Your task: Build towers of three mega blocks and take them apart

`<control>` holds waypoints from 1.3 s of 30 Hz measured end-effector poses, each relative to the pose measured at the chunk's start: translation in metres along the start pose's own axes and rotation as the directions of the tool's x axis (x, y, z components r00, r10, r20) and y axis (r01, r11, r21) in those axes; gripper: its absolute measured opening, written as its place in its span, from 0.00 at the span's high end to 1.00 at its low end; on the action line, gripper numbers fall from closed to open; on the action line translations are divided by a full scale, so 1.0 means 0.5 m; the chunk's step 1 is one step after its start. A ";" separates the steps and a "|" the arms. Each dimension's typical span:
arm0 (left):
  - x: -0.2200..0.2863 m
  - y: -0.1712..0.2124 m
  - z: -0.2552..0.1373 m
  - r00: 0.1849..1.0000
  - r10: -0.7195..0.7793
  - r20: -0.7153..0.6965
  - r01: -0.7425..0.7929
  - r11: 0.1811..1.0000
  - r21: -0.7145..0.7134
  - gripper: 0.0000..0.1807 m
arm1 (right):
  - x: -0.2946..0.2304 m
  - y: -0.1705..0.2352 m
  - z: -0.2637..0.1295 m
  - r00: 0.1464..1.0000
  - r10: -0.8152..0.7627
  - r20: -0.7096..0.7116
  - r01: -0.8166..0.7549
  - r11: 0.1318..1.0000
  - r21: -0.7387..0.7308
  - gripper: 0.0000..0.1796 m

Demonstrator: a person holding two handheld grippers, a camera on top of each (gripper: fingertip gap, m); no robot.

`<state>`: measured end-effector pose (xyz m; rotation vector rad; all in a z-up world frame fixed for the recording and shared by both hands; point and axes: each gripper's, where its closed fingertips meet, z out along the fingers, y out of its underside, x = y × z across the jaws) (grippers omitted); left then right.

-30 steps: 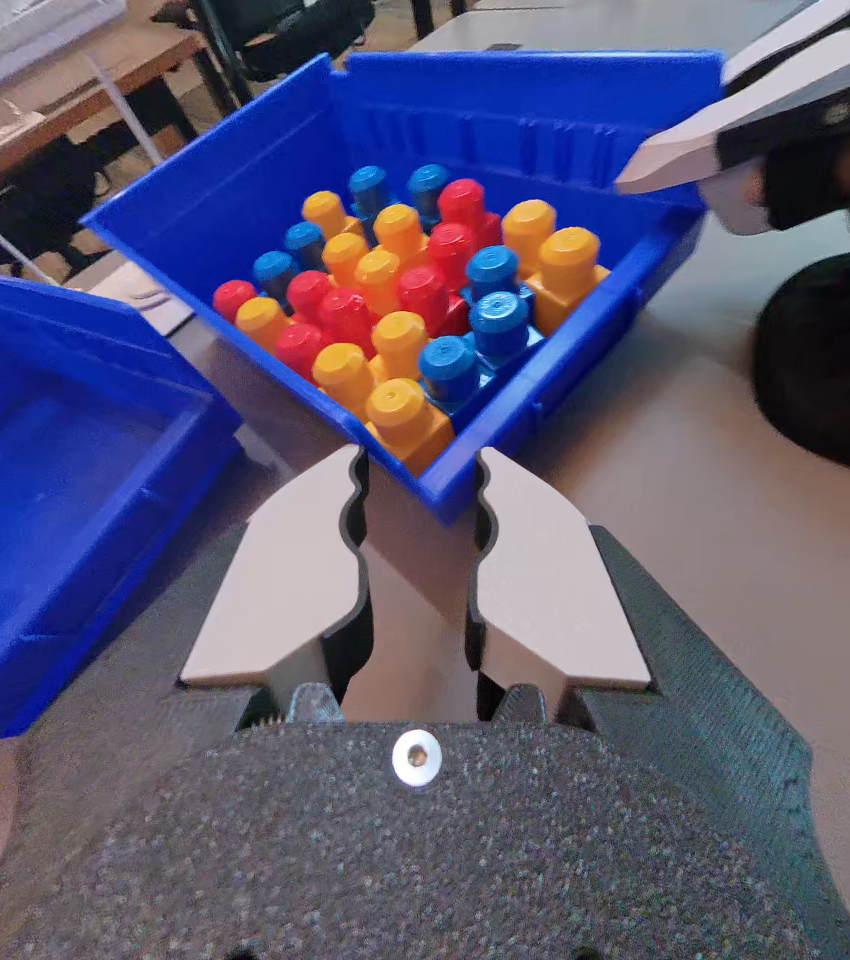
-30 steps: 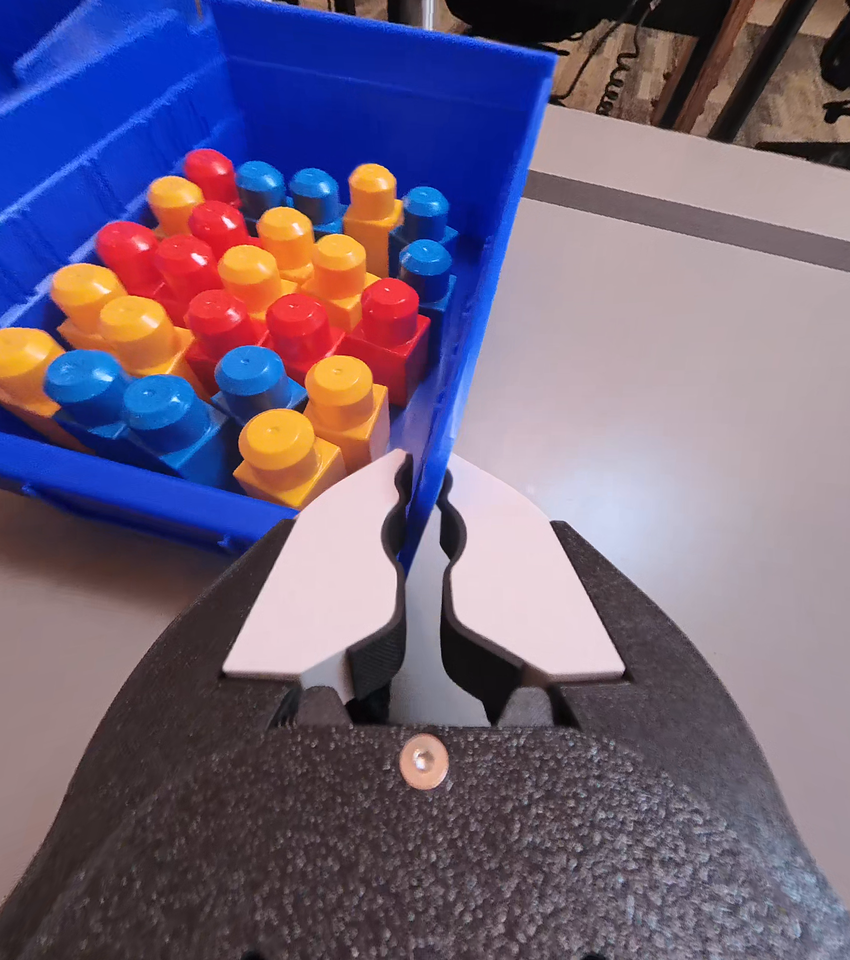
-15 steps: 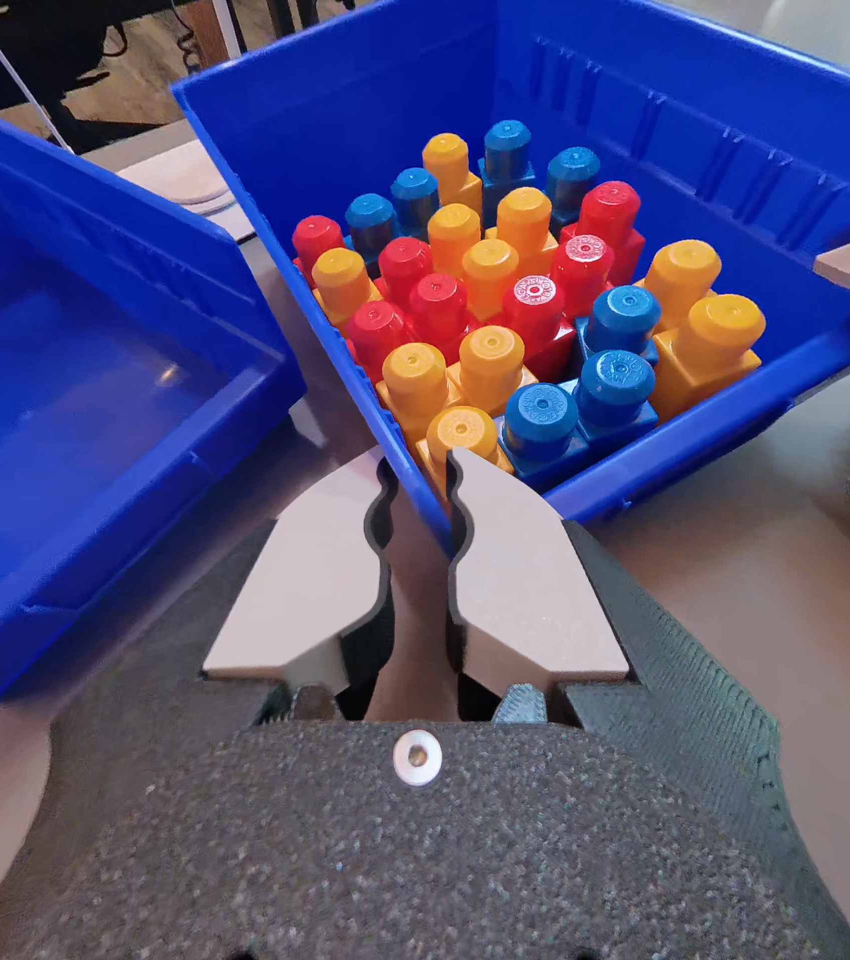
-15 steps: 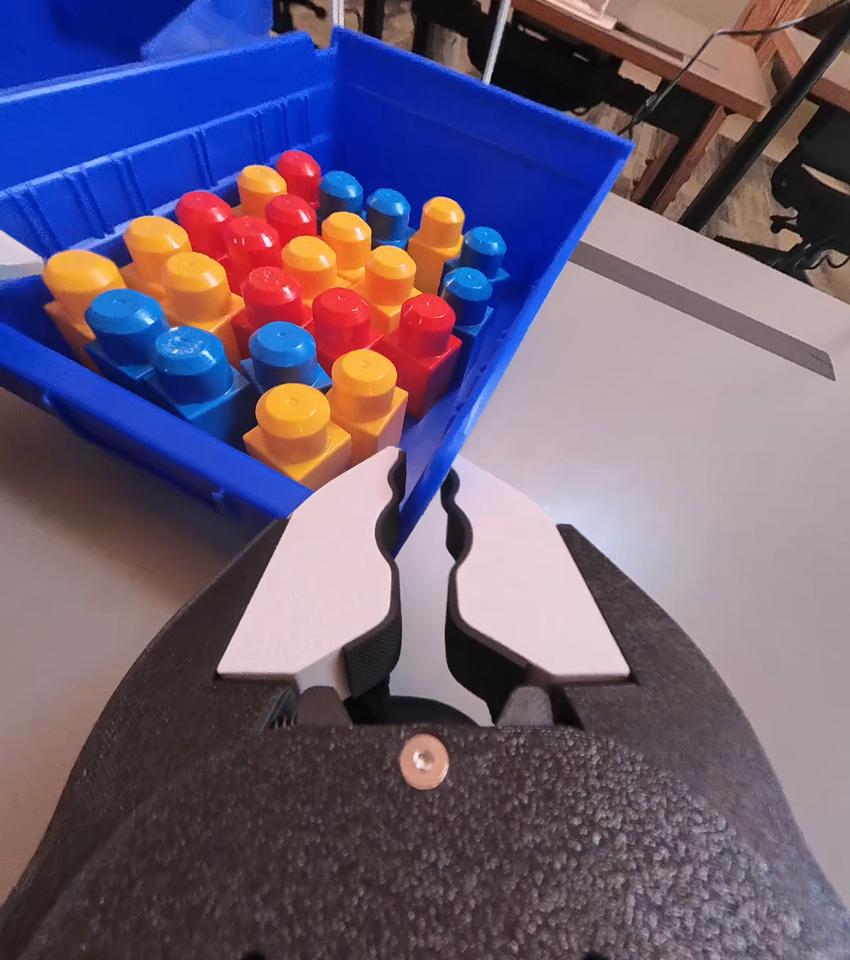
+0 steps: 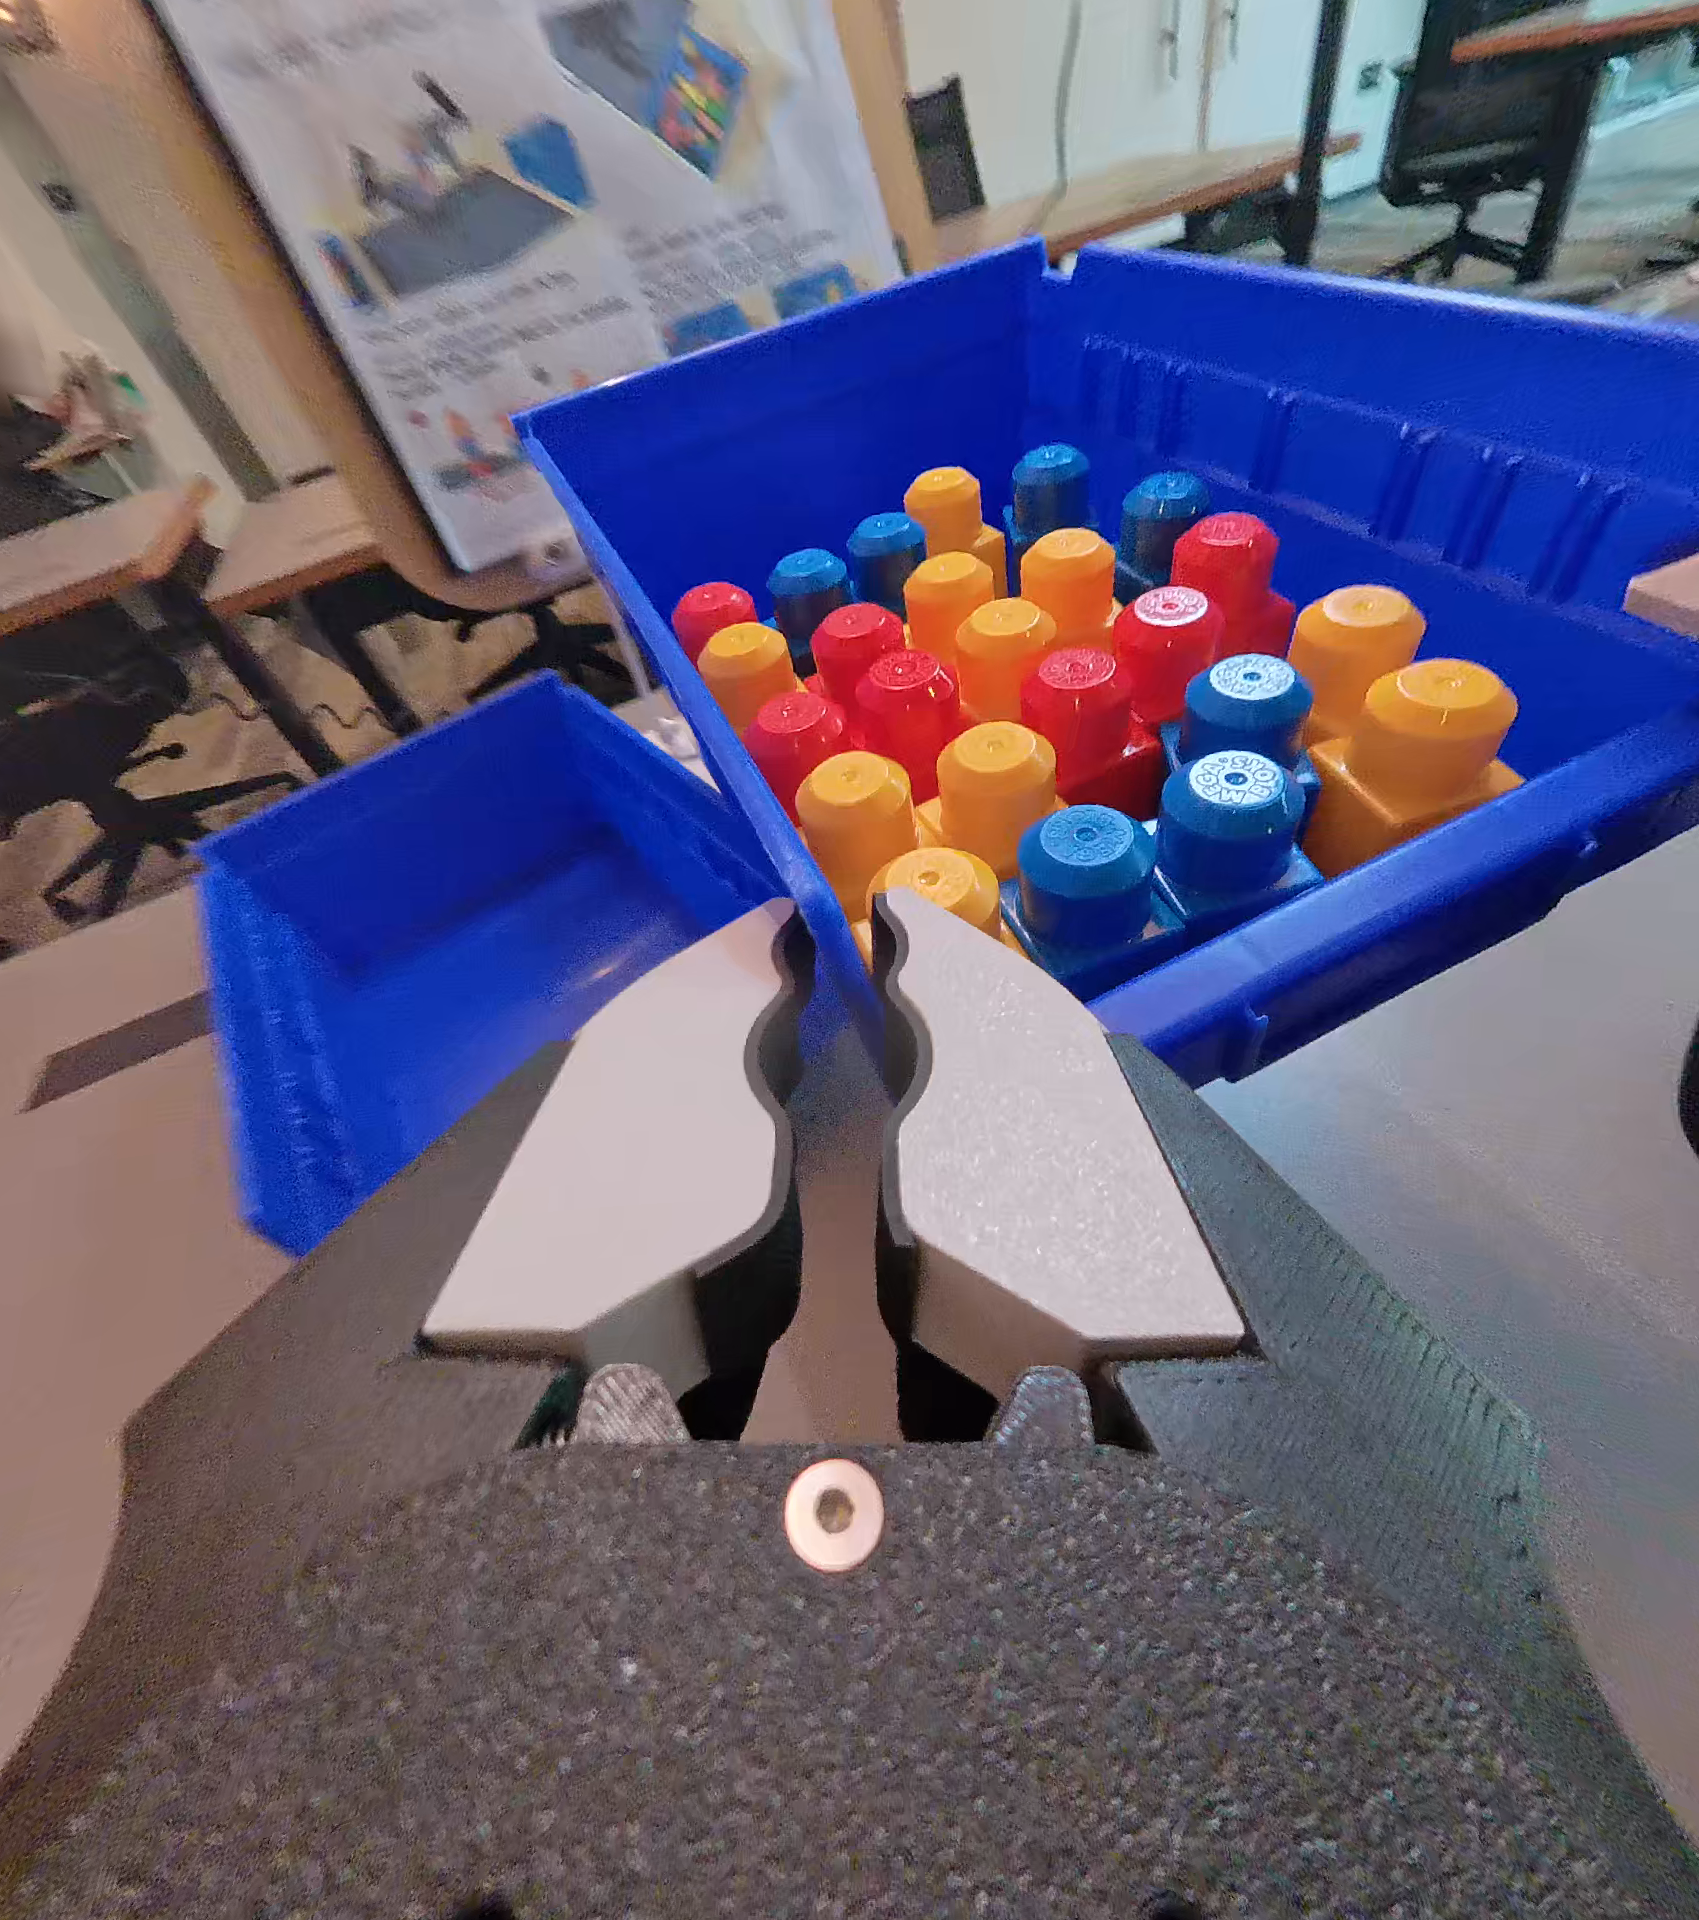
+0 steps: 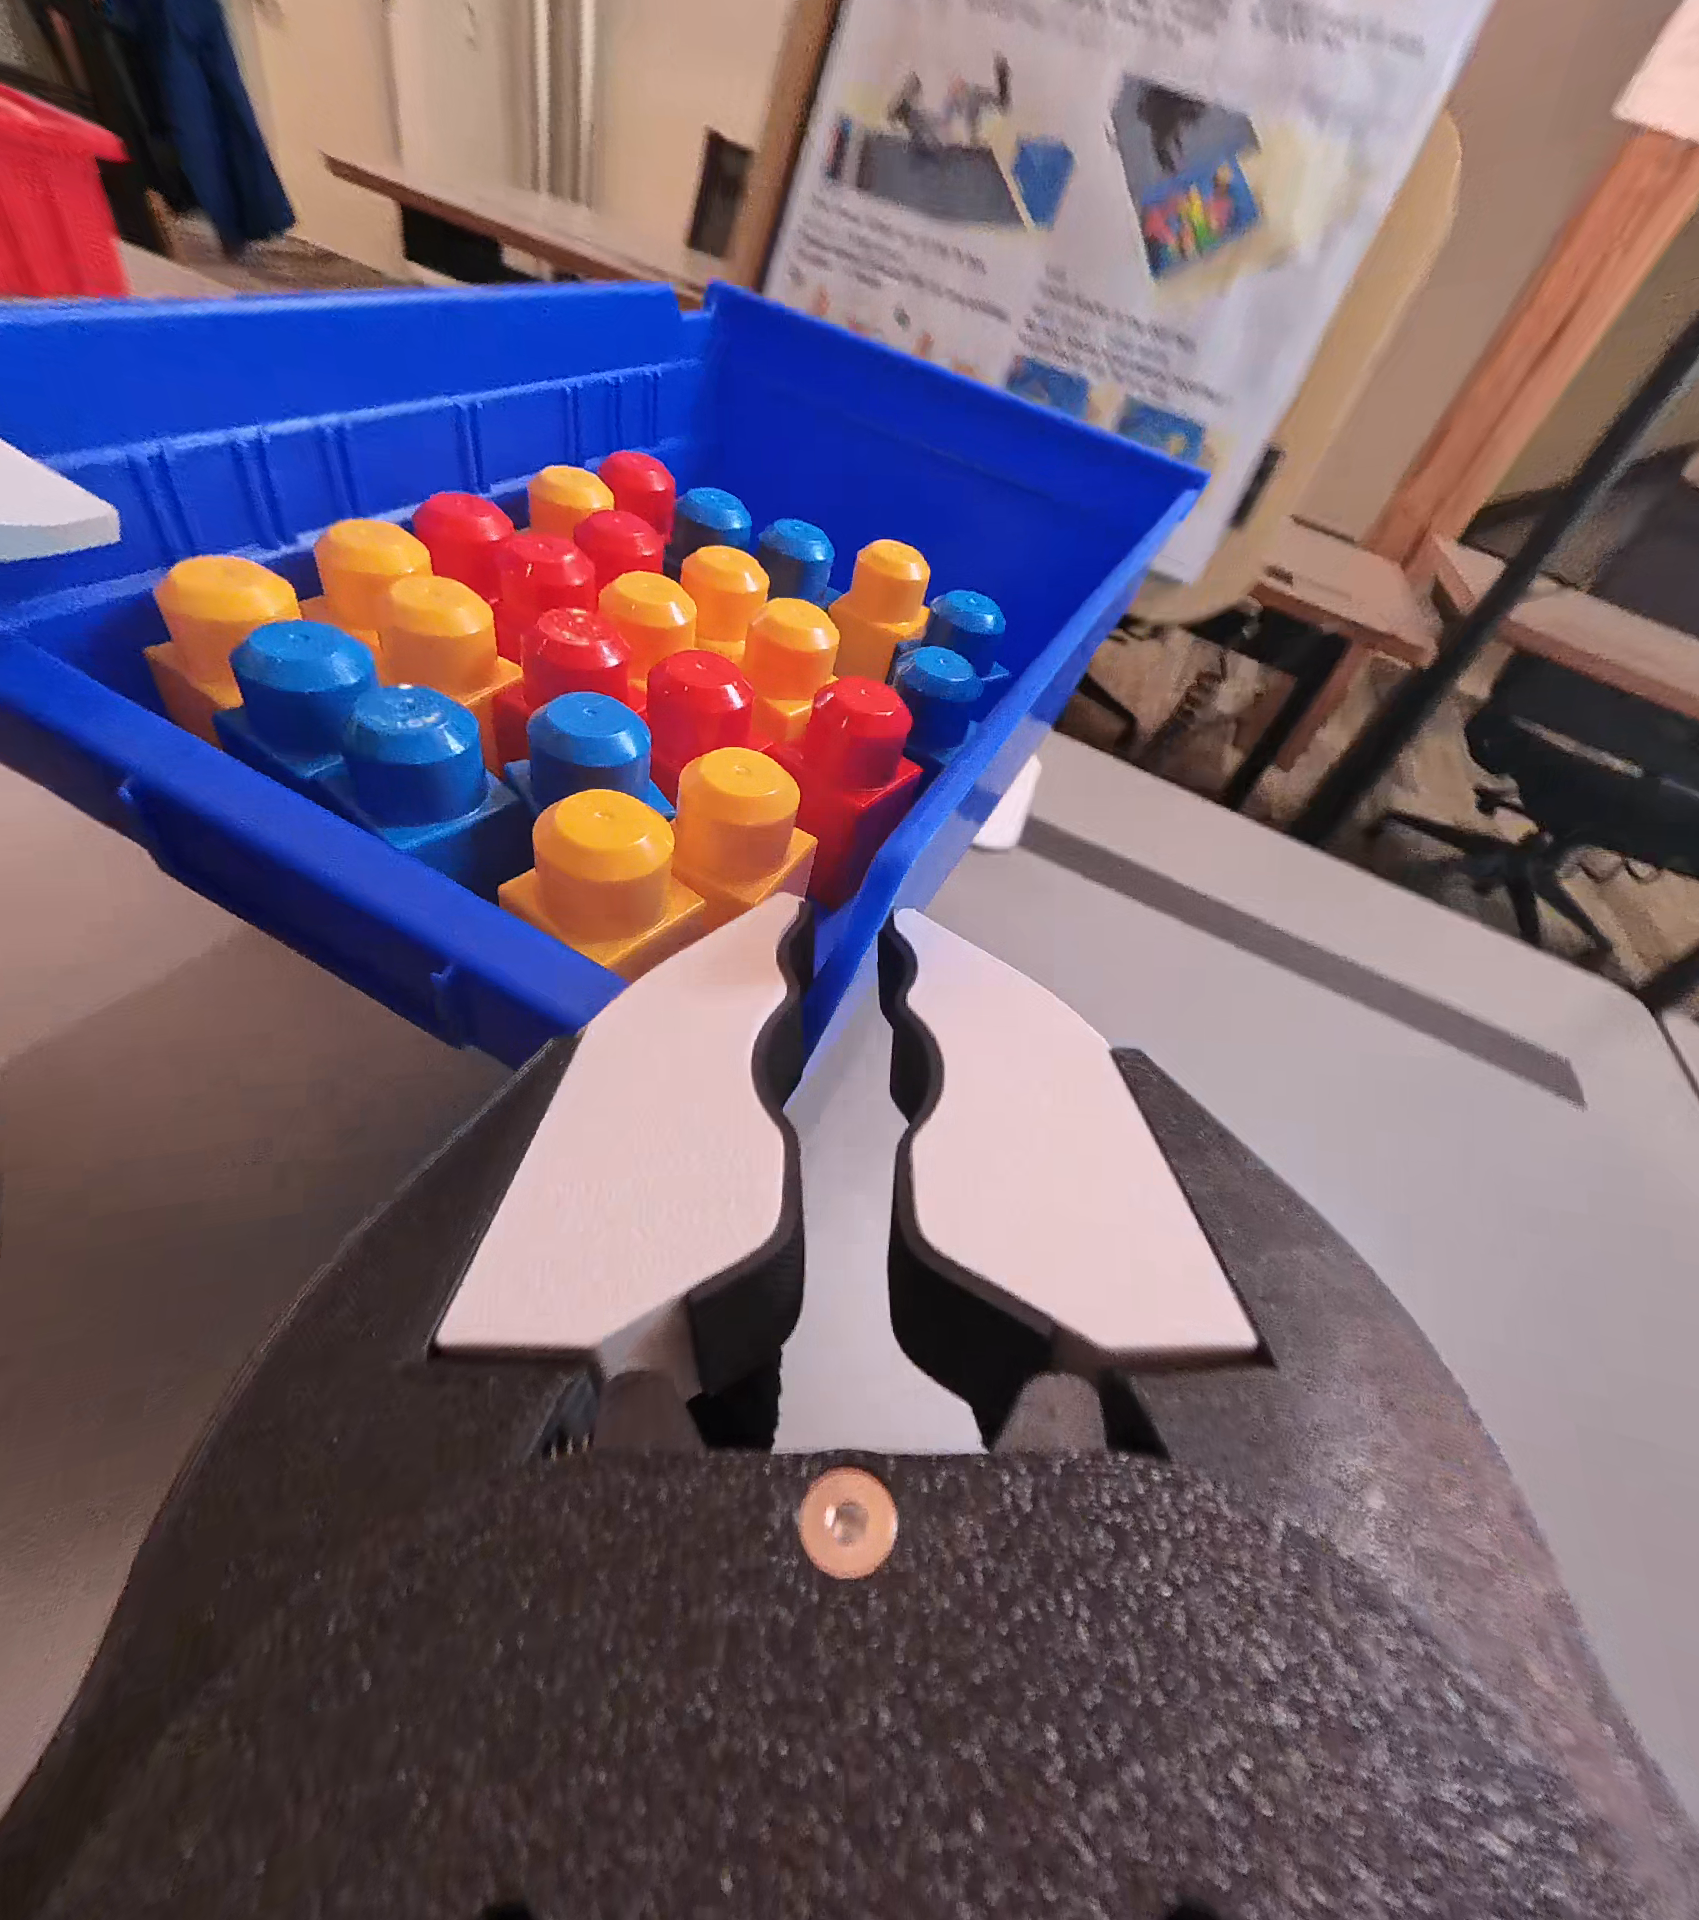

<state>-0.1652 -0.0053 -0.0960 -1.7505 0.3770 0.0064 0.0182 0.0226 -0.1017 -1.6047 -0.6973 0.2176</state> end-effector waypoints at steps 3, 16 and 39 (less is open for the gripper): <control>-0.068 -0.025 -0.063 0.997 0.006 0.074 -0.007 1.000 0.011 0.94 | -0.056 -0.068 0.017 0.998 -0.028 0.054 0.026 0.999 0.048 0.94; -0.405 0.092 -0.362 0.857 -0.059 0.512 0.112 0.991 -0.072 0.96 | -0.478 -0.206 0.187 0.867 -0.100 0.488 0.029 0.988 0.151 0.92; -0.503 0.433 -0.288 0.745 -0.166 0.646 0.325 0.936 -0.133 0.96 | -0.372 -0.066 0.305 0.942 0.031 0.335 -0.065 0.993 0.093 0.66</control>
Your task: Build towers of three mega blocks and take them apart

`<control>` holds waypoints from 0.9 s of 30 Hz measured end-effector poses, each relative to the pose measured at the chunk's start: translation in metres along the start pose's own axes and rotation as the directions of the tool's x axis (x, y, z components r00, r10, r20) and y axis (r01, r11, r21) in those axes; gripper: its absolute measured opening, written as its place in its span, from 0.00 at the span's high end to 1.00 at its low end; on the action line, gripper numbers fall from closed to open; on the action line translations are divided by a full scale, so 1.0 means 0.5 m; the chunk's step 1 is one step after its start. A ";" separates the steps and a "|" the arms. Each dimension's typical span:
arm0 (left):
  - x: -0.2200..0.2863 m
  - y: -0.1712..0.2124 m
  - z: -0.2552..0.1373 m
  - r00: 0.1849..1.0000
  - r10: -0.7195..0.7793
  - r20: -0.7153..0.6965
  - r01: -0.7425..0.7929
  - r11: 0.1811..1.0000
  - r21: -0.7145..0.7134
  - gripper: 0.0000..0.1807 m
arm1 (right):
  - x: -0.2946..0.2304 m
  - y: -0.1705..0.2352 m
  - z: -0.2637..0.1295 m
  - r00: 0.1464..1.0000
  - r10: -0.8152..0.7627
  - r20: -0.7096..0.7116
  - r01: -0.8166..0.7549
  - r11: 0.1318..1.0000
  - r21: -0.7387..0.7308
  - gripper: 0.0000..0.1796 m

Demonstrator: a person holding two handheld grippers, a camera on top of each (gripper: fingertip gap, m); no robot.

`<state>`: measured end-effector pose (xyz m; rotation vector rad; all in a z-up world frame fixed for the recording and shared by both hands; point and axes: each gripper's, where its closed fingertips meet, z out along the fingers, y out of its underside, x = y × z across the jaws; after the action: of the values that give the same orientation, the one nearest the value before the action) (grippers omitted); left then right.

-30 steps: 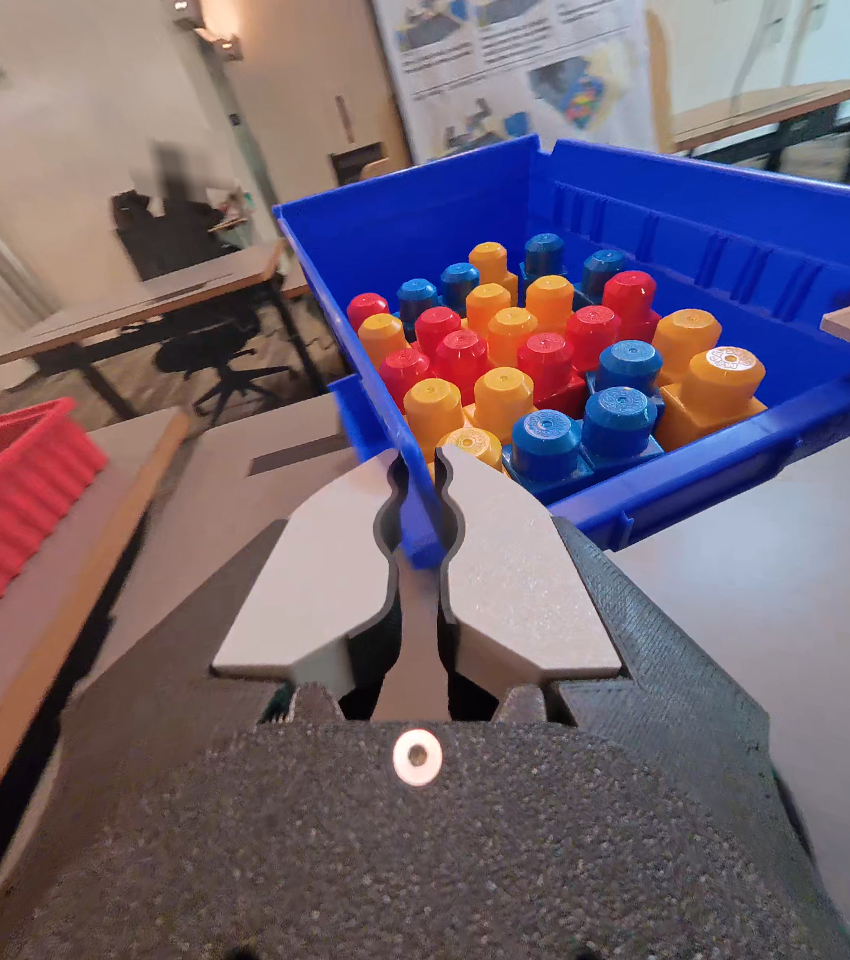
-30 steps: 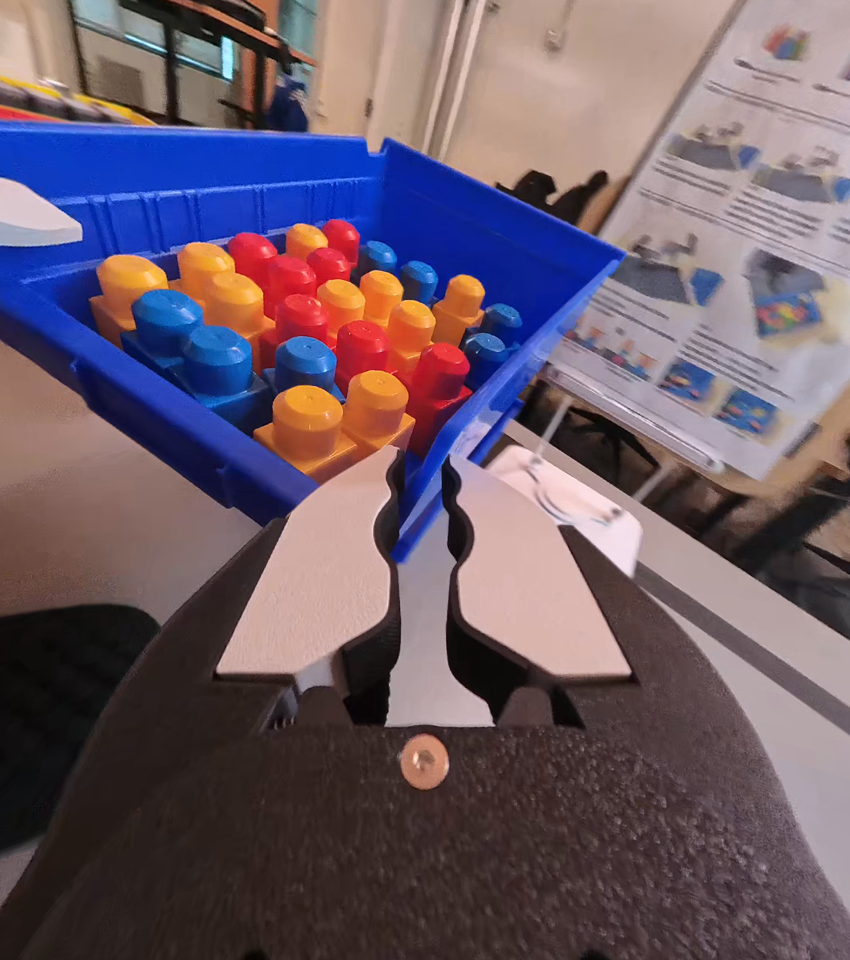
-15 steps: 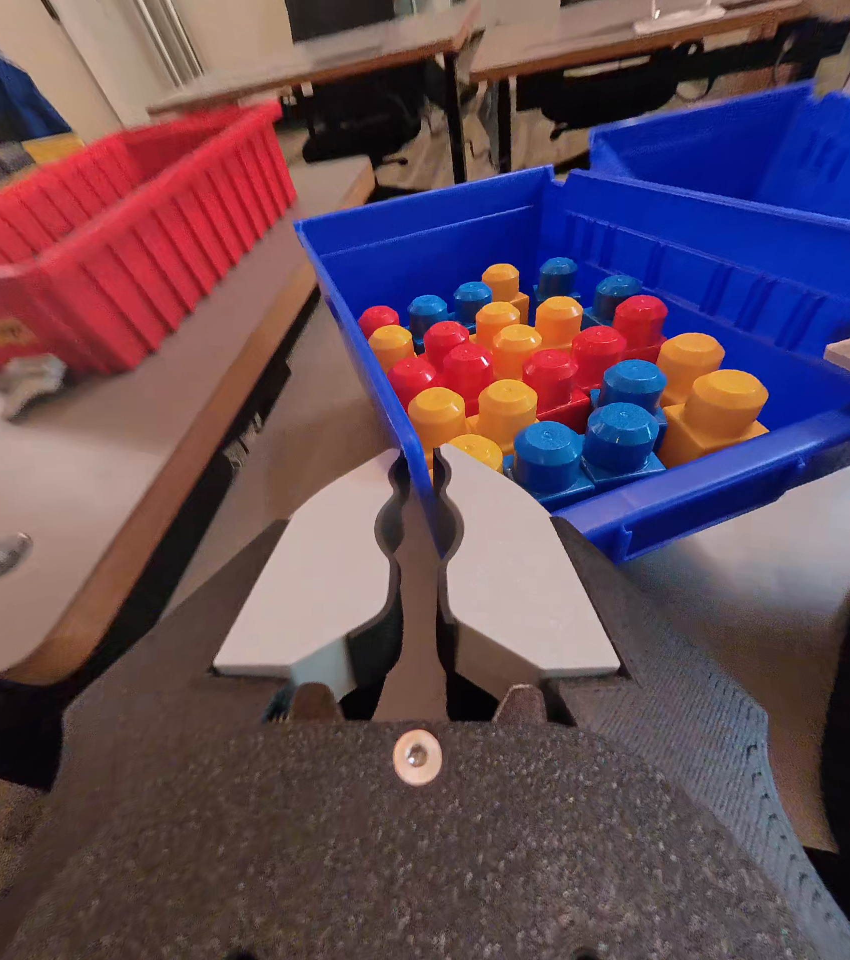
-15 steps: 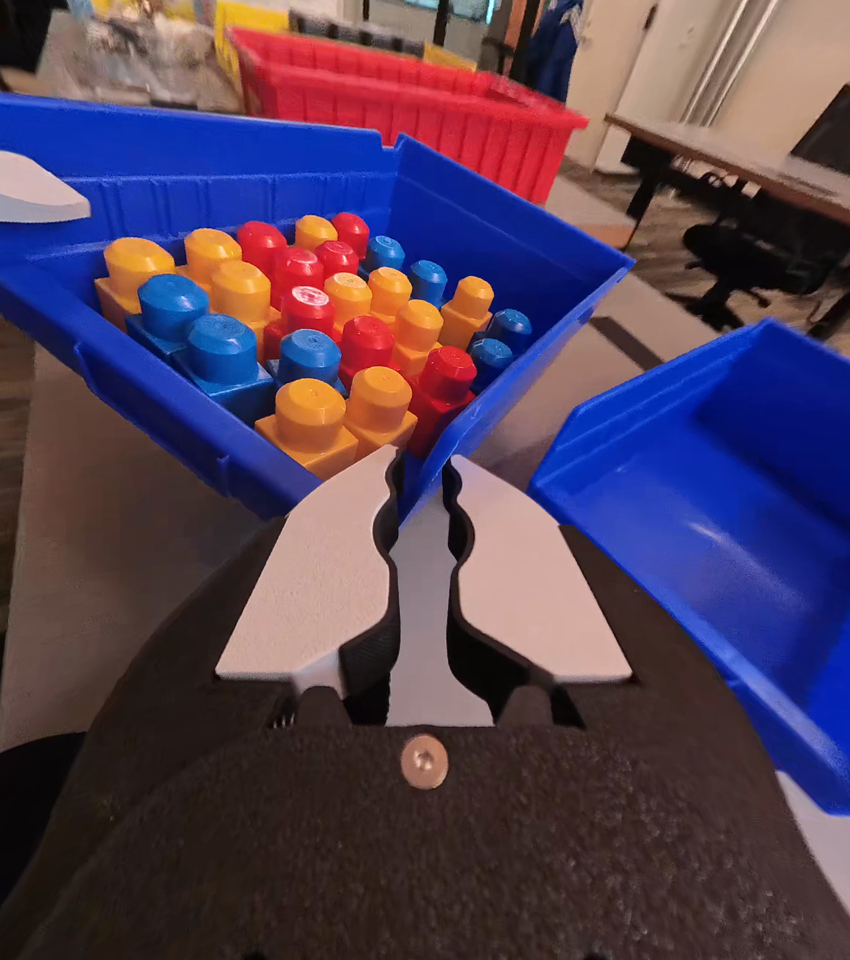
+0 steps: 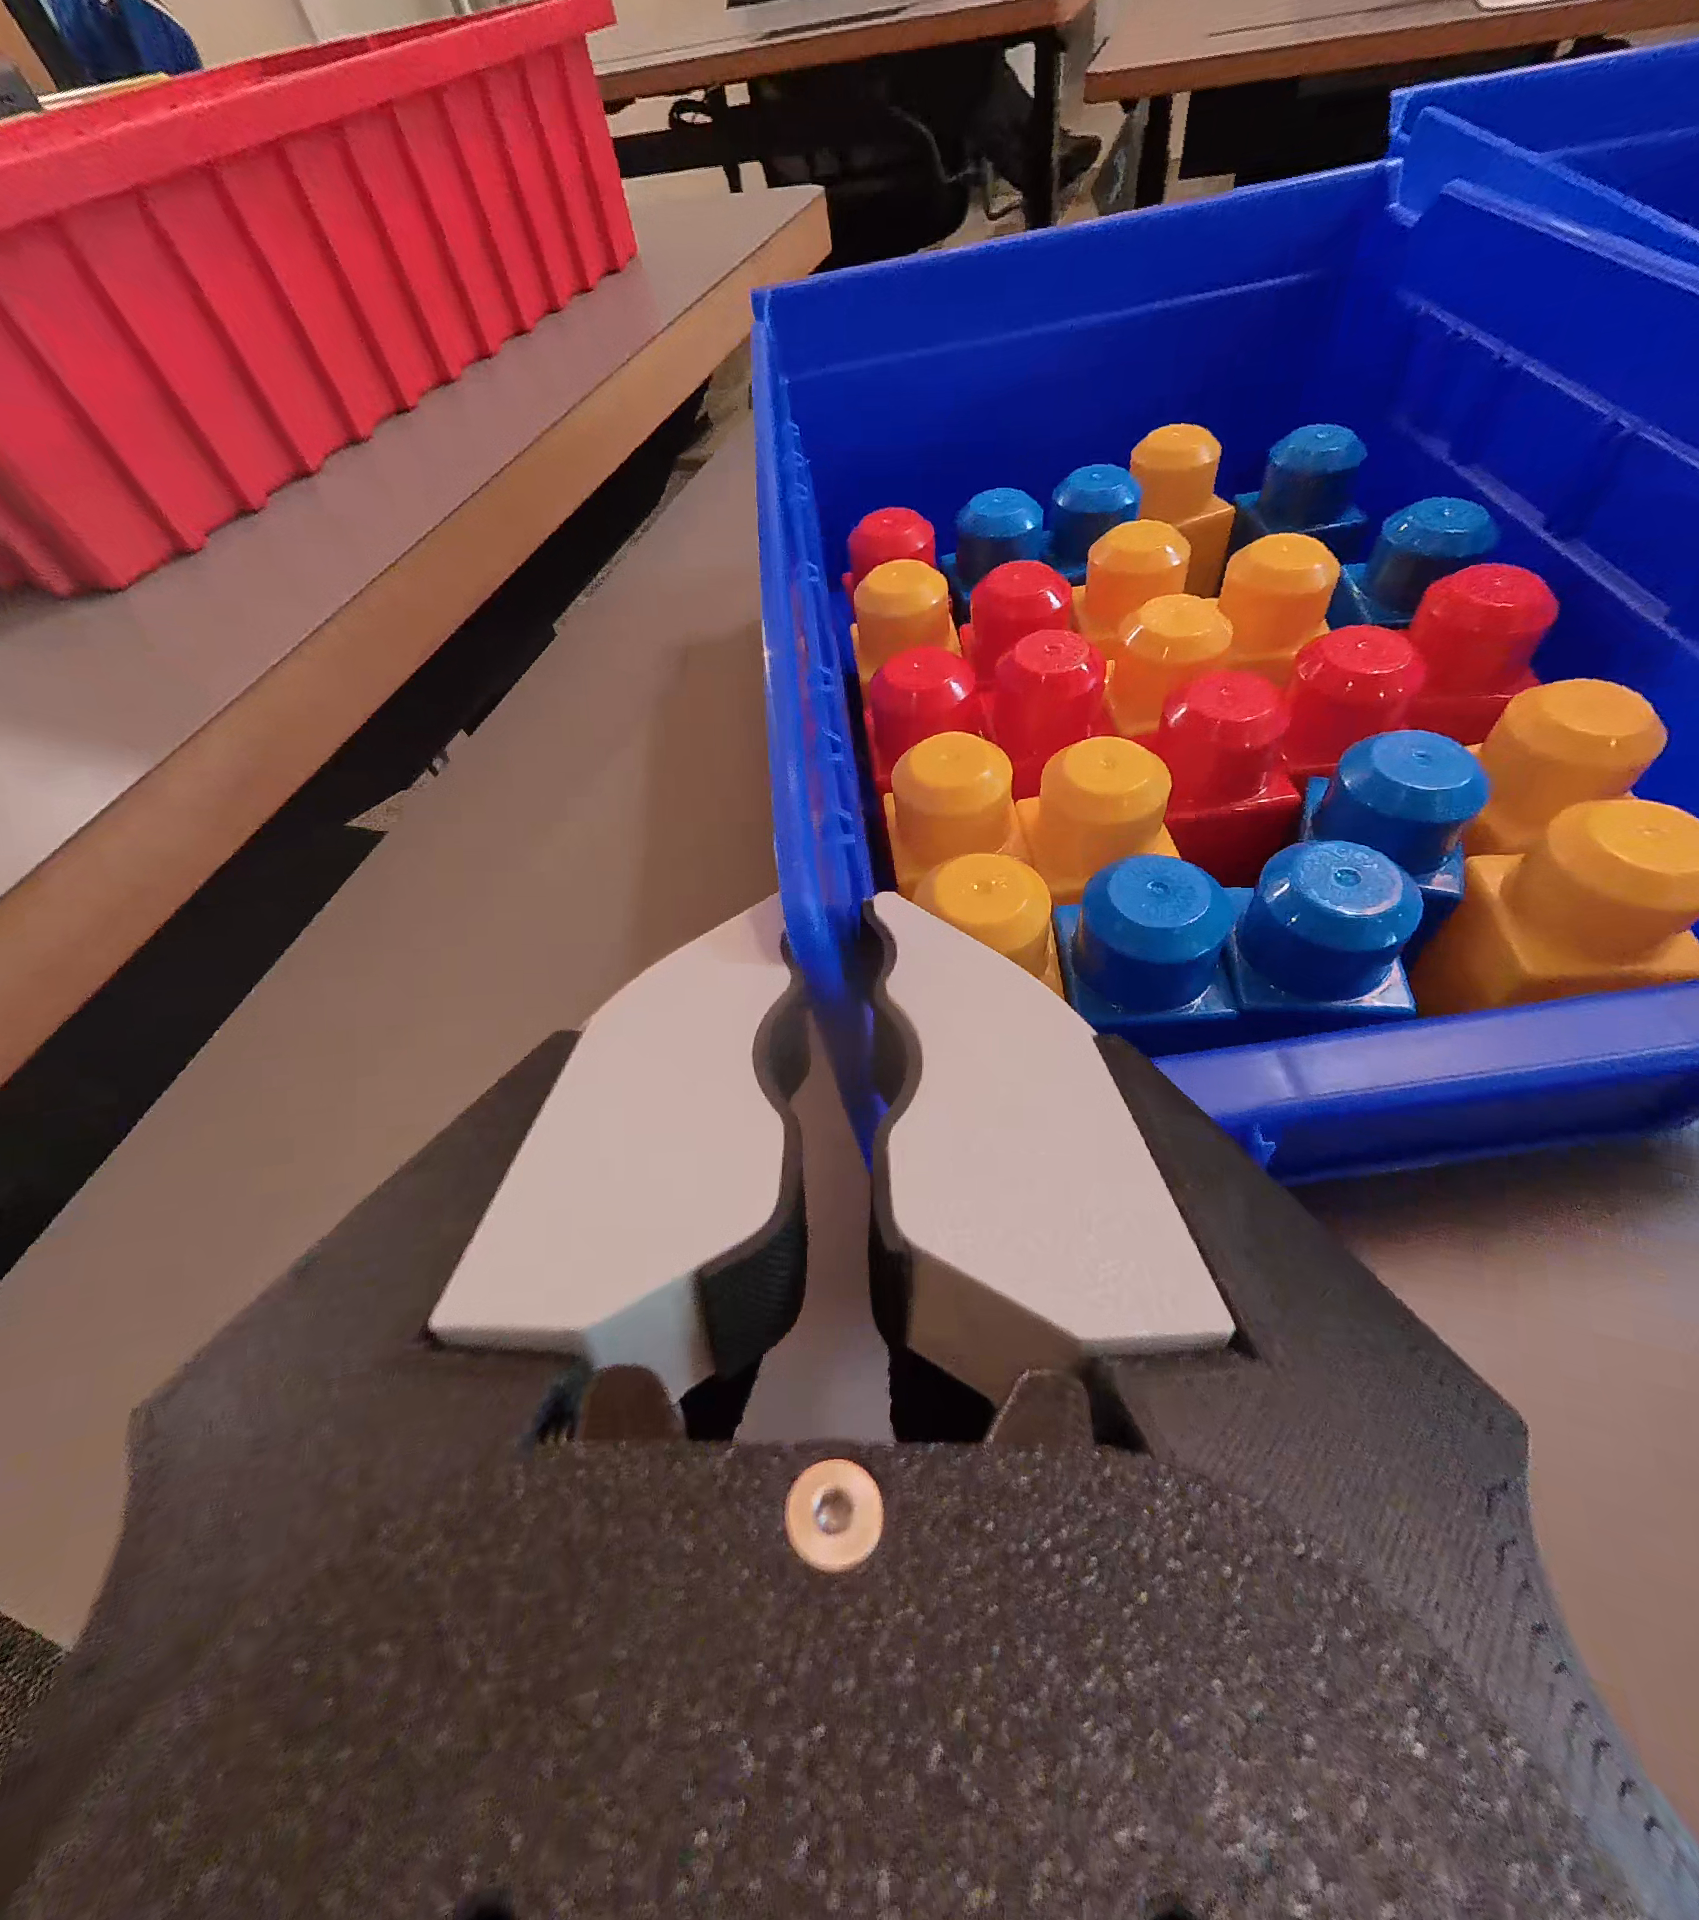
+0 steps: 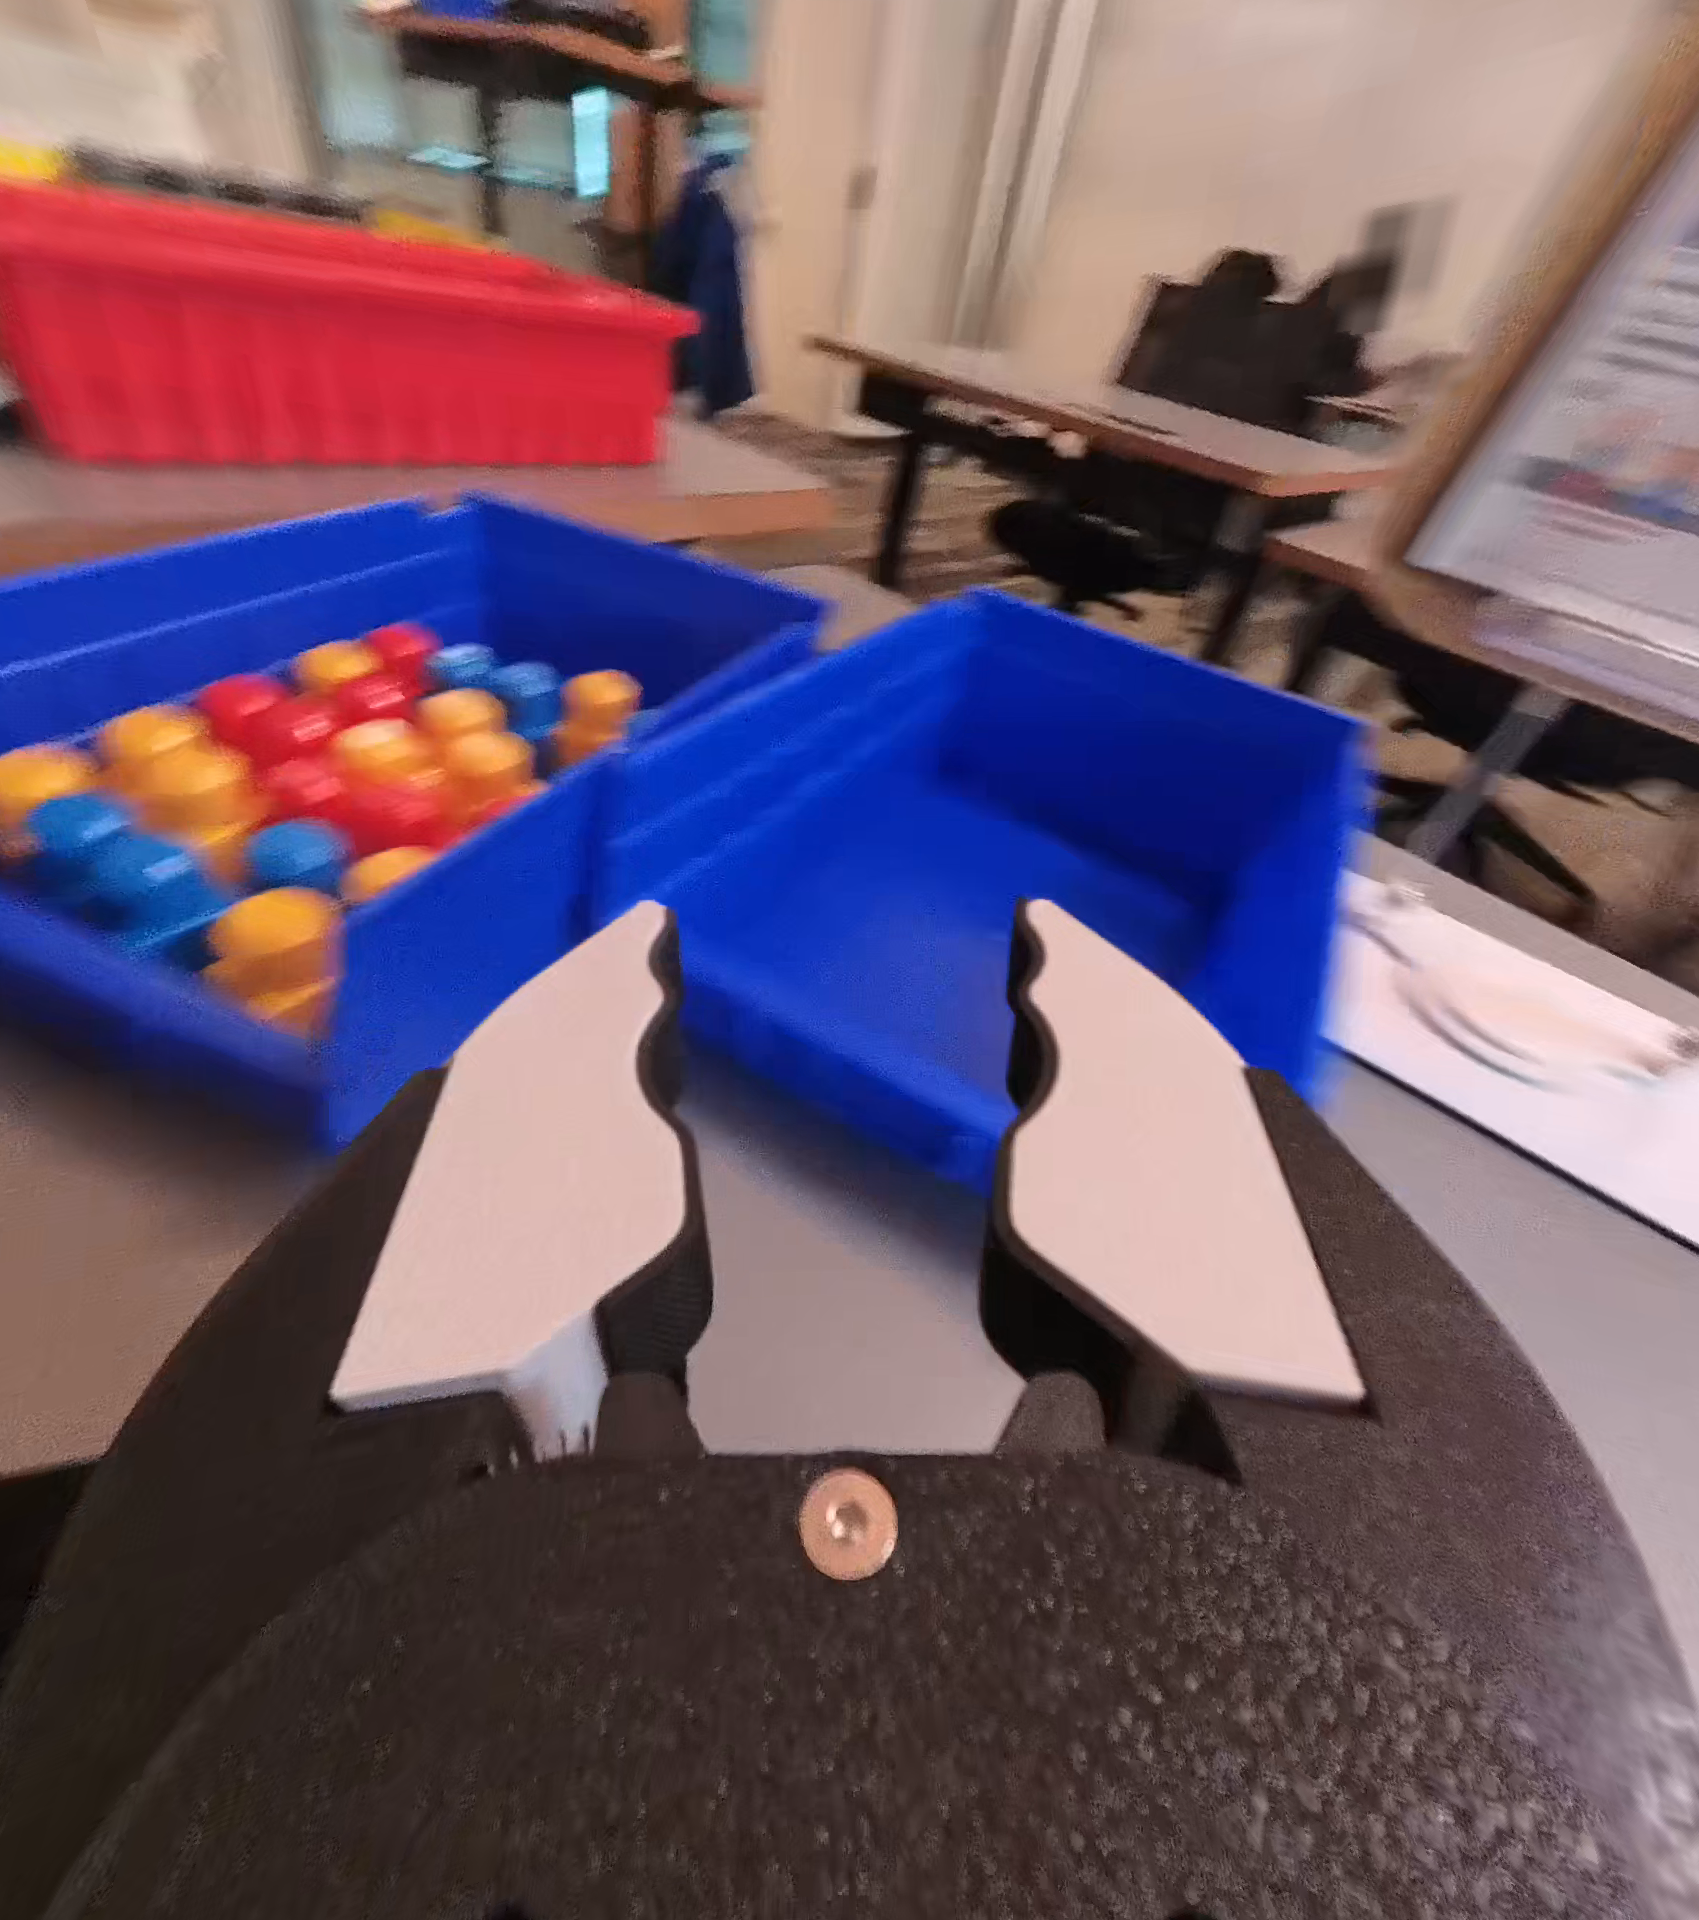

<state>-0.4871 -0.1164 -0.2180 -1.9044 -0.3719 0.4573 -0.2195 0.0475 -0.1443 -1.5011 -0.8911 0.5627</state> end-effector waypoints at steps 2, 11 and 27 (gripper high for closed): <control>0.010 -0.002 -0.001 1.000 0.017 0.001 -0.017 1.000 0.009 0.96 | 0.120 0.011 0.002 0.989 0.082 -0.119 -0.085 0.996 -0.019 0.60; 0.027 -0.005 0.002 0.997 0.075 -0.011 -0.075 0.997 0.007 0.96 | 0.248 0.170 0.081 0.990 0.072 -0.120 -0.111 0.925 -0.362 0.95; 0.124 -0.015 -0.001 0.968 0.190 -0.165 -0.190 0.982 0.018 0.93 | 0.515 0.292 -0.523 0.750 0.256 -0.610 -0.458 0.866 -0.201 0.98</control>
<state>-0.4328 -0.0855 -0.2192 -1.9688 -0.0791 0.4199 0.1663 0.1006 -0.2109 -2.0394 -0.2175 0.2012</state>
